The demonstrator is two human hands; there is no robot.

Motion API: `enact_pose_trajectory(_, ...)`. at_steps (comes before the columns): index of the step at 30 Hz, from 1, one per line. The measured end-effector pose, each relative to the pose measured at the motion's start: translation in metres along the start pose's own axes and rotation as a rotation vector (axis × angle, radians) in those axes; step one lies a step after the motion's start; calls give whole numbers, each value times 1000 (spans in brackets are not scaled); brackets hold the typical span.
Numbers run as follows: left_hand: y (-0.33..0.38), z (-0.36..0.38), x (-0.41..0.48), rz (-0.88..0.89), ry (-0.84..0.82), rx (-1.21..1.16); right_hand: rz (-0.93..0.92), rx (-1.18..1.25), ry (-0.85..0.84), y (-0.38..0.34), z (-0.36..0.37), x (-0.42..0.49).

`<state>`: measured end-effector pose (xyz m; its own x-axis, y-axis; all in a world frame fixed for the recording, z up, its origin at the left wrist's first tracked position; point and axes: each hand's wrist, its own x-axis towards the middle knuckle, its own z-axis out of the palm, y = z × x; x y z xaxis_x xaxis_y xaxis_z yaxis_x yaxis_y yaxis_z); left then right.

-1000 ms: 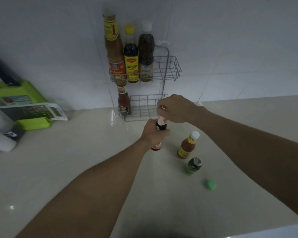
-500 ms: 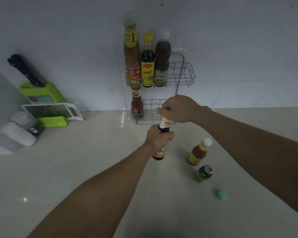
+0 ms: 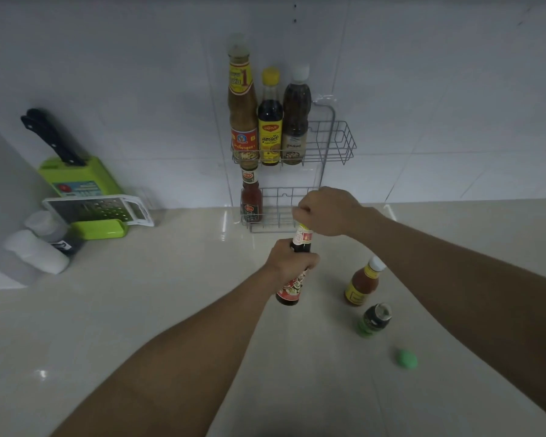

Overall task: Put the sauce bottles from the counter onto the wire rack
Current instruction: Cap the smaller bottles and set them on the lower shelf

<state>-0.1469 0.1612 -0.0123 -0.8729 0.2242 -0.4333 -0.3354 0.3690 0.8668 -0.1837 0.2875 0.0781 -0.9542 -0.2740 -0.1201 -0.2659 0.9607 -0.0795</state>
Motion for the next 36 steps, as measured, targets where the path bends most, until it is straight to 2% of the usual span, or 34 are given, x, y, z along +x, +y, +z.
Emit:
enact_pose_trajectory(3,-4,6,-2,-10,177,152,135,-63,-41,-6,12,-3)
enact_pose_trajectory(5,-9,8,-3,4,237,236,213,-41,-114,-7,15,-4)
enact_pose_trajectory(7,-12,5,-1,10,189,188,161,2,-124,-4,12,-4)
enact_pose_trajectory(10,-8,0,1,12,119,100,24,-15,-49,-1,6,-2)
enact_pose_trajectory(15,-5,7,2,54,247,111,-23,-272,28,-4,12,-4)
enact_pose_trajectory(20,-18,15,1,56,286,154,-32,-335,58,-5,32,-8)
enact_pose_trajectory(22,-21,16,1,53,299,166,30,-96,122,-1,40,-7)
enact_pose_trajectory(25,-22,14,3,44,313,117,226,550,169,-1,47,-6)
enact_pose_trajectory(28,-16,11,10,57,325,58,260,880,67,-4,51,-11)
enact_pose_trajectory(31,-9,7,19,137,321,-6,225,1003,-48,-1,58,-11)
enact_pose_trajectory(36,-1,1,33,258,257,-107,131,930,79,-1,61,1)
